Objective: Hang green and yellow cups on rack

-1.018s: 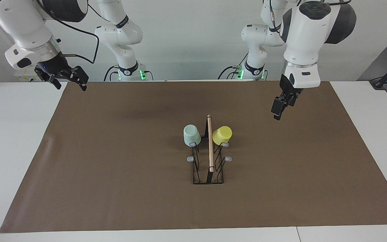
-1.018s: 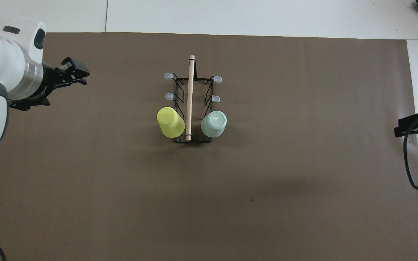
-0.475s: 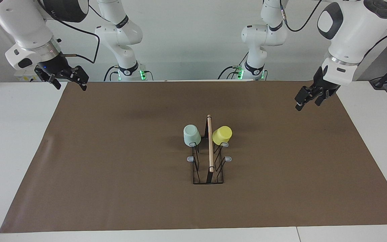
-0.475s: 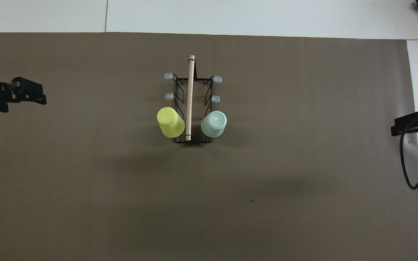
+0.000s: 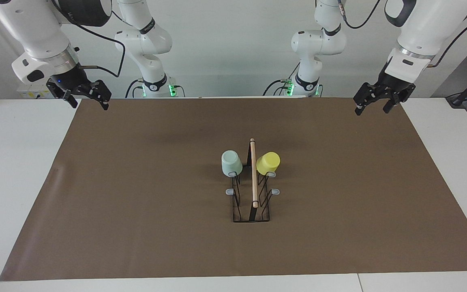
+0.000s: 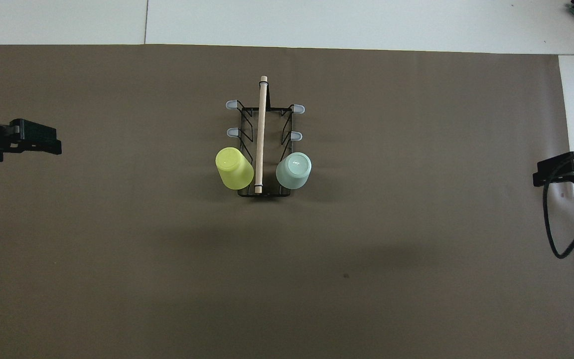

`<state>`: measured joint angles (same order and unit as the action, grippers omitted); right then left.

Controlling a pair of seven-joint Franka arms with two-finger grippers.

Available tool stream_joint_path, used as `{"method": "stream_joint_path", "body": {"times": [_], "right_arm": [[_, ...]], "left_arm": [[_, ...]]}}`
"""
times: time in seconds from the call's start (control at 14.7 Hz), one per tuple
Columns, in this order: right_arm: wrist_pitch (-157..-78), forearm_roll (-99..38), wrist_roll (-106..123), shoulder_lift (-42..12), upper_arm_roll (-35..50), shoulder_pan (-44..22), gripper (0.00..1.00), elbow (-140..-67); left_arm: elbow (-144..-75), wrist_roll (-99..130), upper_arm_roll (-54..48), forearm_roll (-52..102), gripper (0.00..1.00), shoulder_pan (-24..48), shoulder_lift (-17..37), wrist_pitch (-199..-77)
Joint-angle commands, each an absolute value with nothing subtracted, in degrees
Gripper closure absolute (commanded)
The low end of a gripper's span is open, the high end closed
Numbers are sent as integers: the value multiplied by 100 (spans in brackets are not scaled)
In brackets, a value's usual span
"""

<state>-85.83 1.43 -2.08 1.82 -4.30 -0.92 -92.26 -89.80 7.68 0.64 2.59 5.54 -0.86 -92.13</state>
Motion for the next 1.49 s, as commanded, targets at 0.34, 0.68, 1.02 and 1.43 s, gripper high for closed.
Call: {"method": "stream_joint_path", "body": {"times": [0.34, 0.68, 1.02, 1.43], "right_arm": [[-8490, -211, -552, 211, -290, -26, 0, -9185], [-8543, 44, -484, 237, -272, -167, 0, -9246], [-8543, 62, -431, 237, -255, -158, 0, -9255], [-8552, 9, -431, 237, -255, -158, 0, -9237]], "left_arm": [[-8763, 134, -290, 88, 0, -53, -193, -8640], [-8798, 27, -246, 88, 0, 70, -272, -8482], [-8771, 0, 26, 88, 0, 298, -264, -8376], [-8807, -35, 211, -8, 0, 536, -272, -8385]]}}
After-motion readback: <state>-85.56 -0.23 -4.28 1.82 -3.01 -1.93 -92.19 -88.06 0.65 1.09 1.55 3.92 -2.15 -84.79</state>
